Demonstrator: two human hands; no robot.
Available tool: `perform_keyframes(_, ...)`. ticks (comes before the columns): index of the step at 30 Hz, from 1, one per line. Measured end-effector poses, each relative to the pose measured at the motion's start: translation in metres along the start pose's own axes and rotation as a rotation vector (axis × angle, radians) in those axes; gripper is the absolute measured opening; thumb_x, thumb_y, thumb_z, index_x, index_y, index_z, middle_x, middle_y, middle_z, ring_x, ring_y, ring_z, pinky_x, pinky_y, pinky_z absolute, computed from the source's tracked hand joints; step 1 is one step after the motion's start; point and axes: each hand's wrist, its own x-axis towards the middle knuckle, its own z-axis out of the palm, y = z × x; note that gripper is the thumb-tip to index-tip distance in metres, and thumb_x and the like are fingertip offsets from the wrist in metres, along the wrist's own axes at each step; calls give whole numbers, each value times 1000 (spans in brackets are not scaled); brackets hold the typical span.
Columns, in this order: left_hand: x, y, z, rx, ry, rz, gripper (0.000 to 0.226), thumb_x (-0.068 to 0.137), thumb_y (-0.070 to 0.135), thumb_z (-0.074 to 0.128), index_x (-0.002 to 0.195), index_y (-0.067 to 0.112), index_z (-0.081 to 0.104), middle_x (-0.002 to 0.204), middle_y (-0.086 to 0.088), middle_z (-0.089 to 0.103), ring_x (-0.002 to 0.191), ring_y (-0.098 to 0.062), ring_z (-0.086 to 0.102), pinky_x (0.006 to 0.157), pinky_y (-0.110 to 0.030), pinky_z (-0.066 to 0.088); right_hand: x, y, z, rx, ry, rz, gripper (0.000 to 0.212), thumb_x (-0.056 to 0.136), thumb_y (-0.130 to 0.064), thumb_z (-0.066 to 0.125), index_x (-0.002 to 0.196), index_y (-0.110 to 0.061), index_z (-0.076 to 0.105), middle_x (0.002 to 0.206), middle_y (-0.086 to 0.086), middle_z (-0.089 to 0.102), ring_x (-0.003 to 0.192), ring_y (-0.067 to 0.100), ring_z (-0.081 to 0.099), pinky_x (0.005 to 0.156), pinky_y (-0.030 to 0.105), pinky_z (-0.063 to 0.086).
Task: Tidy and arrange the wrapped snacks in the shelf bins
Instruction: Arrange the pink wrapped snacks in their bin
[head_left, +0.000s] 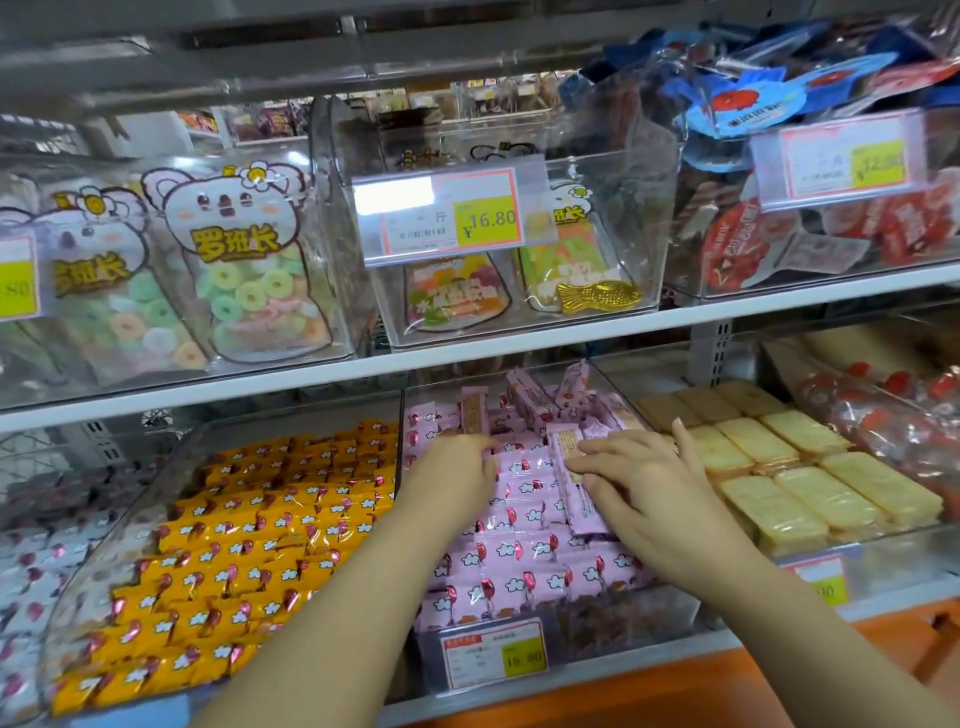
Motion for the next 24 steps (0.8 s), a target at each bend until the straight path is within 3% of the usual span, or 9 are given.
perform_keyframes(3,-5,-1,-6,-51,105,-26,20,95,25,51,113,20,58,110,-4,63,88,-20,60,74,-25,50,4,-5,2,17,80,-28,28,97,-31,43,112,-34,66,117,-22,59,120,4,41,115,39,-9)
perform_keyframes(5,-11,-5,-15,-134,181,-31,10,93,21,54,102,19,51,99,-1,59,70,-13,54,55,-14,40,7,-10,5,23,104,-43,26,95,-30,48,112,-30,67,117,-17,62,120,8,45,114,35,-9)
perform_keyframes(8,-25,-13,-29,-377,205,-63,11,93,22,55,97,22,45,94,2,54,58,-5,47,42,-10,35,12,-21,8,22,95,-49,37,93,-28,53,129,-31,54,131,-14,54,126,8,41,114,29,-13)
perform_keyframes(13,-52,-27,-45,-690,80,-114,9,92,28,56,95,31,49,99,-2,62,73,-14,54,64,-24,39,19,-45,9,122,49,15,67,93,-34,52,148,-27,16,151,-7,30,143,18,11,117,33,-3)
perform_keyframes(15,-56,-31,-47,-691,9,-81,8,92,26,55,96,30,49,94,-1,64,68,-7,56,68,-28,40,19,-53,9,137,13,43,66,95,-39,48,149,-27,12,148,-3,36,142,18,5,115,31,-2)
perform_keyframes(19,-60,-38,-52,-706,-43,-58,7,89,33,58,92,34,51,99,-2,68,79,-14,62,85,-40,46,24,-59,5,185,23,1,62,91,-41,54,145,-26,28,137,-1,50,136,18,20,116,32,2)
perform_keyframes(21,-60,-44,-52,-688,-35,-36,8,91,29,57,95,34,53,99,3,67,81,-9,59,84,-37,45,26,-61,2,297,11,7,55,86,-41,60,137,-29,41,131,0,55,133,21,32,115,40,21)
perform_keyframes(23,-59,-48,-53,-683,-11,-6,10,91,29,57,100,33,54,102,9,67,87,-4,60,84,-29,47,29,-64,2,411,31,32,44,84,-37,64,126,-31,51,122,-2,59,114,16,51,96,33,41)
perform_keyframes(24,-58,-50,-53,-662,18,6,12,92,29,57,103,32,55,107,10,66,93,-4,61,85,-25,47,31,-65,4,445,66,46,40,84,-34,66,121,-30,53,117,-4,60,101,12,55,87,27,43)
